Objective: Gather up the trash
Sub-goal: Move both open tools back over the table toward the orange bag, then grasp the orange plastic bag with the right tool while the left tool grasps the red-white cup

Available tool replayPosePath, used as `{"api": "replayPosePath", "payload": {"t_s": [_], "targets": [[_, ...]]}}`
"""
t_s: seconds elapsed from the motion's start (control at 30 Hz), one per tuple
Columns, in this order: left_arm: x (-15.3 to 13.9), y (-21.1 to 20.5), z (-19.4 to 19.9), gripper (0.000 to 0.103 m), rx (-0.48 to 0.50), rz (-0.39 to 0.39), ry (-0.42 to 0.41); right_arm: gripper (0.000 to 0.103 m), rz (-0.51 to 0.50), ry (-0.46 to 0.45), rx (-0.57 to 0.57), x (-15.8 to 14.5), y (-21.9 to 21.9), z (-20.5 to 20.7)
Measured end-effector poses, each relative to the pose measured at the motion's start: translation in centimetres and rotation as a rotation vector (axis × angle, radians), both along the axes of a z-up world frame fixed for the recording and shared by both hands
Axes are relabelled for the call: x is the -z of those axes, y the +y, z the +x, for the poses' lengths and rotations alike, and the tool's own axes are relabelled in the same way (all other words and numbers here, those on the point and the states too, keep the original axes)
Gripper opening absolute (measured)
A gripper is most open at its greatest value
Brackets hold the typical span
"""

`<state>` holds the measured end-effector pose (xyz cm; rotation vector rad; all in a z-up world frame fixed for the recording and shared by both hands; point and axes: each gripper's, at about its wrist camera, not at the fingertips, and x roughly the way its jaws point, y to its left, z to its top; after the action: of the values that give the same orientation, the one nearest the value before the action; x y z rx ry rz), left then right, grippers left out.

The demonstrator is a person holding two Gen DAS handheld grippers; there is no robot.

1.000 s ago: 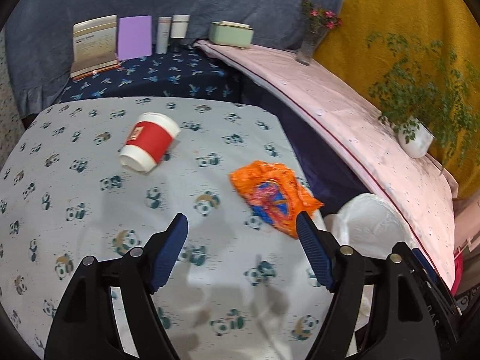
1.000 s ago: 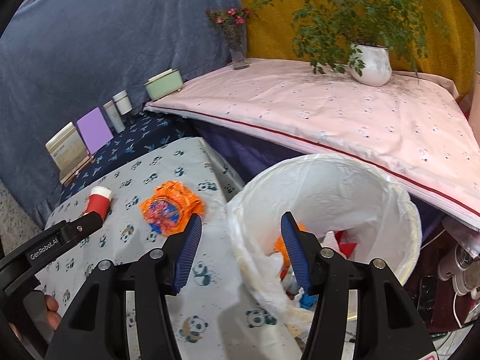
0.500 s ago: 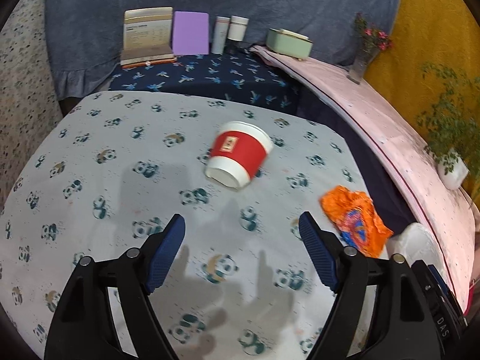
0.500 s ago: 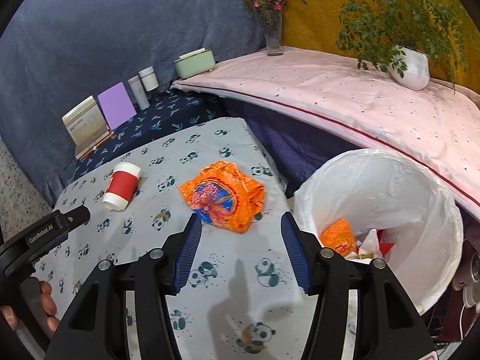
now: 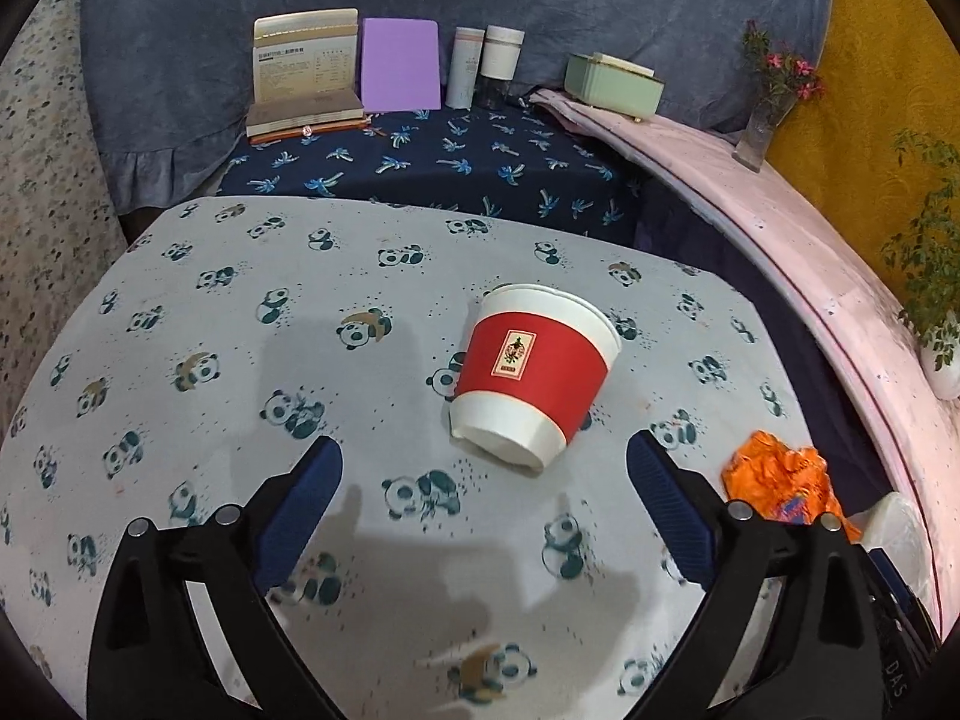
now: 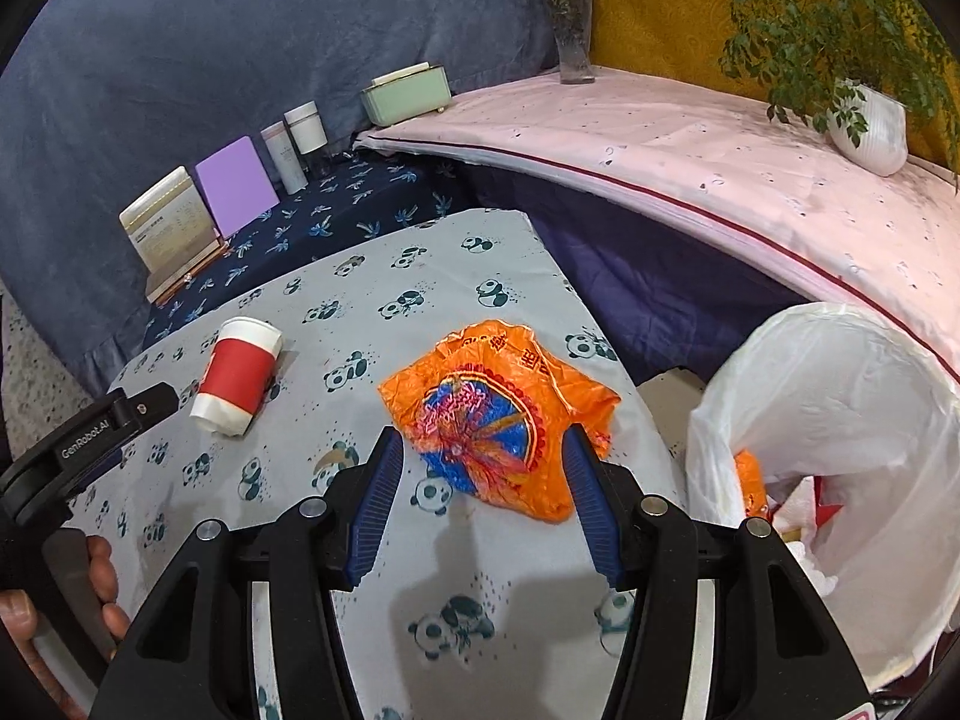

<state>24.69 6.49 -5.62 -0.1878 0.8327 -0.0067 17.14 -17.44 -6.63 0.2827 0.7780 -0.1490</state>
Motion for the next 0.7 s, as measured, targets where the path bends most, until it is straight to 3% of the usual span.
{"api": "replayPosePath", "payload": {"t_s": [0.37,0.47,0.53,0.7], "targets": [[3.2,-0.2,4.0,0.09,-0.011,0.005,0.056,0.057,0.018,0.028,0.017,2.0,-0.8,3.6],[3.5,-0.6,4.1,0.07,0.017,0.0,0.063,0.057,0.021,0.033,0.017,2.3,-1.0,3.9],[3.7,-0.9,4.2,0.05,0.04,-0.009,0.088,0.057,0.022,0.035,0.017,2.5,-0.9,3.9],[3.4,-1.7,3.0,0.044,0.075,0.023,0.077,0.057,0.019,0.032,0.017,2.4,-0.9,3.4]]}}
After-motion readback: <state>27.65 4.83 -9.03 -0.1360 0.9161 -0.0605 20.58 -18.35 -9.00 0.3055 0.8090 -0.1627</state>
